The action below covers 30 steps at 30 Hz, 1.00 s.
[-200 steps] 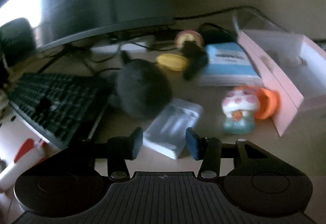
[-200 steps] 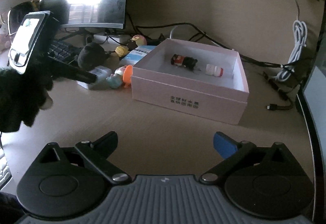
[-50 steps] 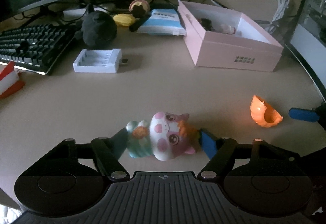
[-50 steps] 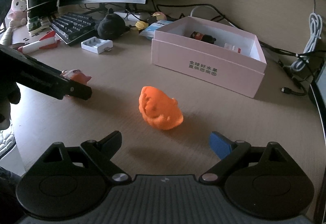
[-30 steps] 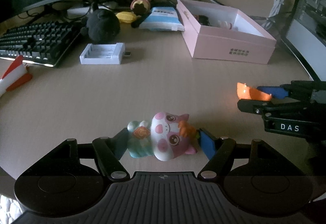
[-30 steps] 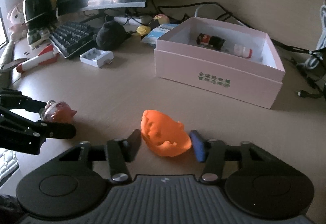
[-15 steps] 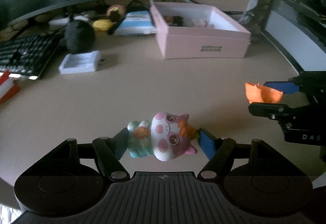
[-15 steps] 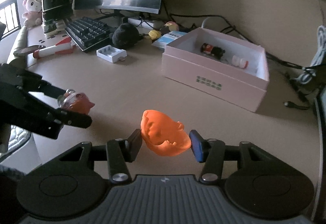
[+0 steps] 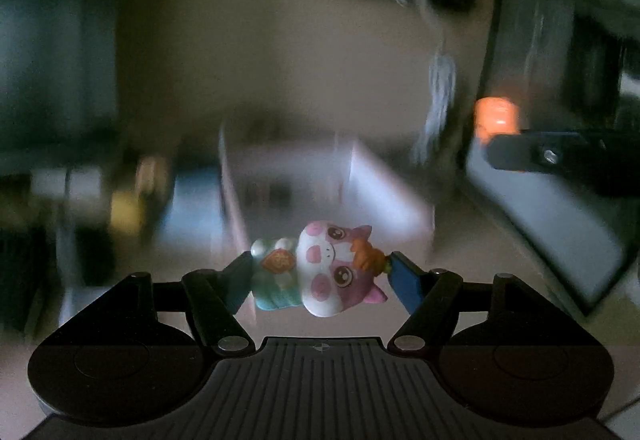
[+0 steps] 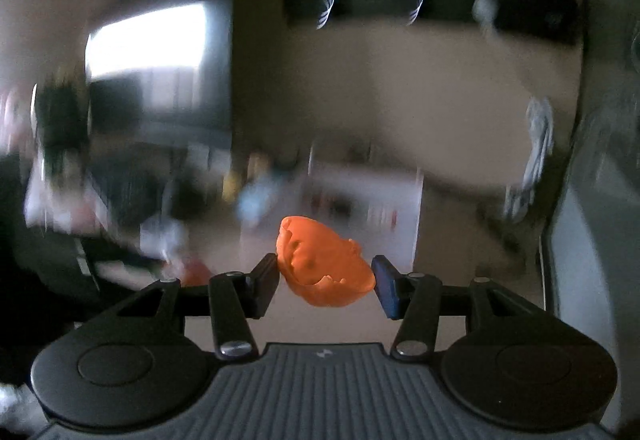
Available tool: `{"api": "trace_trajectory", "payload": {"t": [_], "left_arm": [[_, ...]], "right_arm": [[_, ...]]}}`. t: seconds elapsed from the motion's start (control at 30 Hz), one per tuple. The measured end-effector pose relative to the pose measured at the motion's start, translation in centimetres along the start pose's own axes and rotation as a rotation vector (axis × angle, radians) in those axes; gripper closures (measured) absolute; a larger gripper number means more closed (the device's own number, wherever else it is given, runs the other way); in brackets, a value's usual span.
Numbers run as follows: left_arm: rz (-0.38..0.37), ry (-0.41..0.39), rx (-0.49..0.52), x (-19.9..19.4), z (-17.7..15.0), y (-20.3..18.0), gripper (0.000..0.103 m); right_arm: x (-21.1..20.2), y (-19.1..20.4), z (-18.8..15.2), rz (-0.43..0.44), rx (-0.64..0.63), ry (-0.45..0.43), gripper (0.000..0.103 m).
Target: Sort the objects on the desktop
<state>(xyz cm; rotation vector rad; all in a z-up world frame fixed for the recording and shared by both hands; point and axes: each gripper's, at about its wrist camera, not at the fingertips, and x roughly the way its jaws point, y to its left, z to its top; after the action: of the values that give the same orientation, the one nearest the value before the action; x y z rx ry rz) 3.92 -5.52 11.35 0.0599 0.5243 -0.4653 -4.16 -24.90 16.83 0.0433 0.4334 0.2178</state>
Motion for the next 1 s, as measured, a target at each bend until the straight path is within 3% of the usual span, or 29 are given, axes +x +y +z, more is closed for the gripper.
{"api": "trace_trajectory", "payload": {"t": [0.03,0.07,0.1,0.17,0.23,0.3,0.47,0.63,0.8,1.0], "left_arm": [[0.01,-0.046,0.01,0.5,1.5,0.0,0.014],[0.019,-0.074,0.015,1.1,2.9,0.2,0.005],[0.023,-0.082,0.013,1.6,3.8,0.5,0.005],[0.019,-0.063,0.004,1.9,4.4,1.1,0.004],[0.028,-0.045,-0.005,1.6,2.8,1.8,0.002],[0.07,0.021,-0.022,1.6,0.2,2.8,0.002],[0.179,0.2,-0.139,1.3,-6.6,6.3,0.002],[0.31,0.258,-0.215,-0.5,-9.6,9.8,0.002],[0.416,0.27,-0.296,-1.9,-10.2,13.3,0.002],[0.418,0.255,-0.313,-2.7,-9.8,14.5,0.002]], "right_arm": [[0.3,-0.3,1.6,-0.004,0.02,-0.038,0.049],[0.9,-0.5,3.3,-0.022,0.04,-0.077,0.033],[1.3,-0.7,4.4,-0.052,0.056,-0.106,0.026],[1.8,-1.0,5.7,-0.104,0.058,-0.145,0.024],[1.8,-1.0,5.5,-0.119,0.044,-0.152,0.022],[2.2,-1.2,4.1,-0.108,0.027,-0.128,0.017],[5.7,0.0,-1.0,-0.11,-0.049,0.06,0.016],[8.8,2.5,-3.9,-0.029,-0.114,0.194,0.016],[11.3,5.8,-3.1,0.045,-0.188,0.179,0.016],[18.8,11.4,0.9,0.063,-0.359,0.14,0.02]]}}
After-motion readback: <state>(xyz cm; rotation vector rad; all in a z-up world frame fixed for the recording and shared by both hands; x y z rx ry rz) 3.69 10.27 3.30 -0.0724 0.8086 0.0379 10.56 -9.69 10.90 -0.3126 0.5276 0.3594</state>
